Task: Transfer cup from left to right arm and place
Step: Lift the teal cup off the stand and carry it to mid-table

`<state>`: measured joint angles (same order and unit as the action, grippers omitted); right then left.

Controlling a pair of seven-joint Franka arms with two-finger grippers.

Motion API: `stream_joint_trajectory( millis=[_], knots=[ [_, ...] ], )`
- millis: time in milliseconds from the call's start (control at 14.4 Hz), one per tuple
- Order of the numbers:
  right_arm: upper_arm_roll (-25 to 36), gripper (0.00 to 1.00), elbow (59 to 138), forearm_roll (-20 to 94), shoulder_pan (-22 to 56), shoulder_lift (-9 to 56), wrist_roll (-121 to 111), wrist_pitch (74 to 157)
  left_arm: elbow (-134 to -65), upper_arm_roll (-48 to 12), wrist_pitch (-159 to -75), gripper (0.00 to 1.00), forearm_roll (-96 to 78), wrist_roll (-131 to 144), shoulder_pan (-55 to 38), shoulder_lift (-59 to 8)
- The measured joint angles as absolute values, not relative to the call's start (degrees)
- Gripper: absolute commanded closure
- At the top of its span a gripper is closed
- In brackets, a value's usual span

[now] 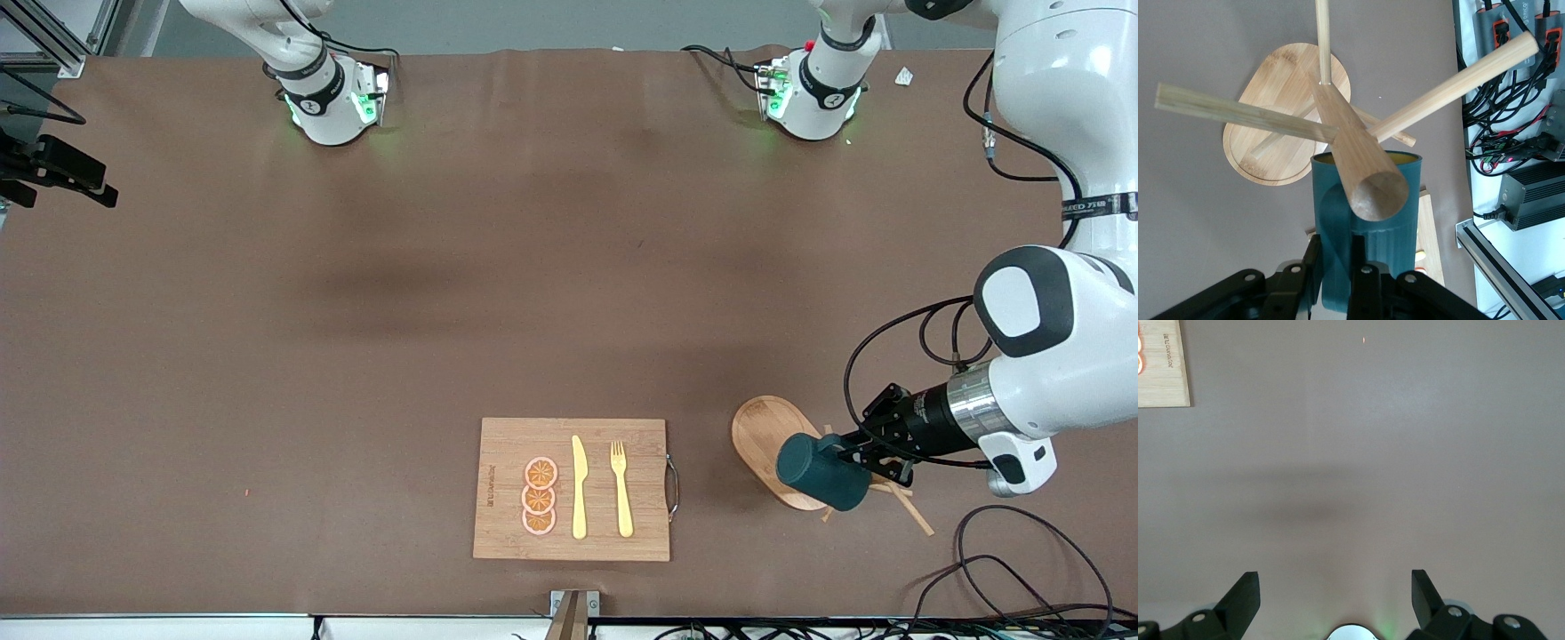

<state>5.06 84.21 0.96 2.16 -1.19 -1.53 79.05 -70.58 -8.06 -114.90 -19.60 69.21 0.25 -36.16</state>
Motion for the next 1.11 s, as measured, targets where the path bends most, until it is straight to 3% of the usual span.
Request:
stream_joint_trajectory(
  millis=[696, 1113],
  knots=[
    [5.1, 0.00, 84.2, 1.0, 2.2, -1.2, -1.5, 79.0, -69.2, -13.4, -109.0, 0.97, -19.8, 76.1, -0.3, -32.8],
    [5.2, 0.00, 84.2, 1.0, 2.1, -1.2, -1.5, 79.0, -69.2, -20.0, -108.2, 0.99, -18.4, 78.8, -2.9, -30.2]
  ],
)
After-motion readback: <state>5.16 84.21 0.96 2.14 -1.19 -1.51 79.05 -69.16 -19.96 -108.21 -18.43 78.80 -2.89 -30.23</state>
